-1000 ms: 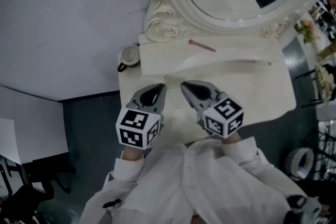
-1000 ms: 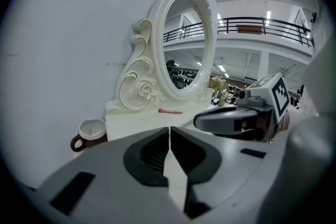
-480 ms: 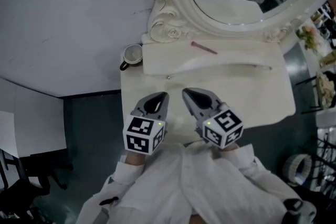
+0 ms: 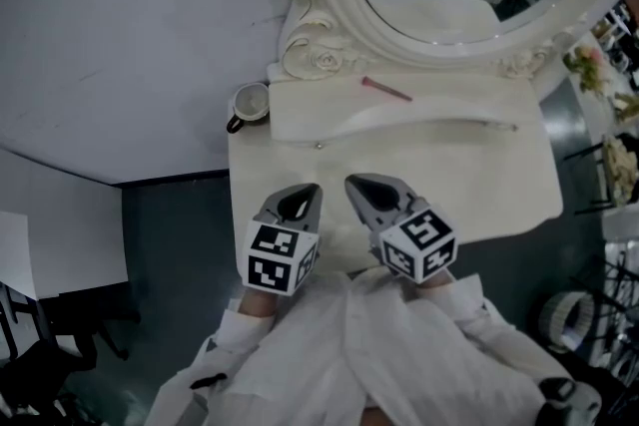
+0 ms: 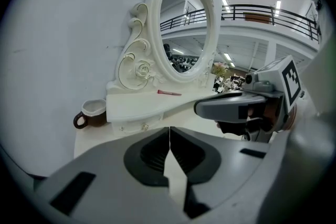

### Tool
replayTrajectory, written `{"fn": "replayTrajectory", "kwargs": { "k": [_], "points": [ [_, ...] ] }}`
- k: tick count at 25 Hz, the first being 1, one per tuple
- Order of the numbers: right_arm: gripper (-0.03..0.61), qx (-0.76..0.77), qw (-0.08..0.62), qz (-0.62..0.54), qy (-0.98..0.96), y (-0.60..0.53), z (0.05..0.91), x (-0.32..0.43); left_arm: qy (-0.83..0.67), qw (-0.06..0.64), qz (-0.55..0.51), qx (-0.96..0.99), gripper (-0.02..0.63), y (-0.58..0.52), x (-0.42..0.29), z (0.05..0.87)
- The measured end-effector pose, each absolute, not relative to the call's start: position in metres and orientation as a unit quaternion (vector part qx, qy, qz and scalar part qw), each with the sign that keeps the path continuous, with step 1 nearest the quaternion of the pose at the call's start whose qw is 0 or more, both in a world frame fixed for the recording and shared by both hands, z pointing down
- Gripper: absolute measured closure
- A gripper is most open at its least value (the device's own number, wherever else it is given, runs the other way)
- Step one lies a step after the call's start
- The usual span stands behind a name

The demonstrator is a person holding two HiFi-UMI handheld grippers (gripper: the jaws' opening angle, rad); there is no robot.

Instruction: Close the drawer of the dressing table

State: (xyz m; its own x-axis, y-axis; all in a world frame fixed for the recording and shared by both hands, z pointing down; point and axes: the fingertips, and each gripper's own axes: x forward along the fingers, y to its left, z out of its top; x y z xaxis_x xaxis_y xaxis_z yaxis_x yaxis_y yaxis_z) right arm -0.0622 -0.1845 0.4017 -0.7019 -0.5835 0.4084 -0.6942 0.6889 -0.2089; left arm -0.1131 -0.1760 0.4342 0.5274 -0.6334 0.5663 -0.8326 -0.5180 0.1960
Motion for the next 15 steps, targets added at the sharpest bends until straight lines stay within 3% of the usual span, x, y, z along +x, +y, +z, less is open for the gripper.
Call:
{"fn": "replayTrajectory", "kwargs": {
  "k": [15],
  "points": [
    [0.571,0.358,0.152,0.193,-0.901,-0.1871,0.4062,-0.0576,-0.419,0.222,0.203,0.856,0.606,-0.1777,-0.1036,0.4287]
  ]
}}
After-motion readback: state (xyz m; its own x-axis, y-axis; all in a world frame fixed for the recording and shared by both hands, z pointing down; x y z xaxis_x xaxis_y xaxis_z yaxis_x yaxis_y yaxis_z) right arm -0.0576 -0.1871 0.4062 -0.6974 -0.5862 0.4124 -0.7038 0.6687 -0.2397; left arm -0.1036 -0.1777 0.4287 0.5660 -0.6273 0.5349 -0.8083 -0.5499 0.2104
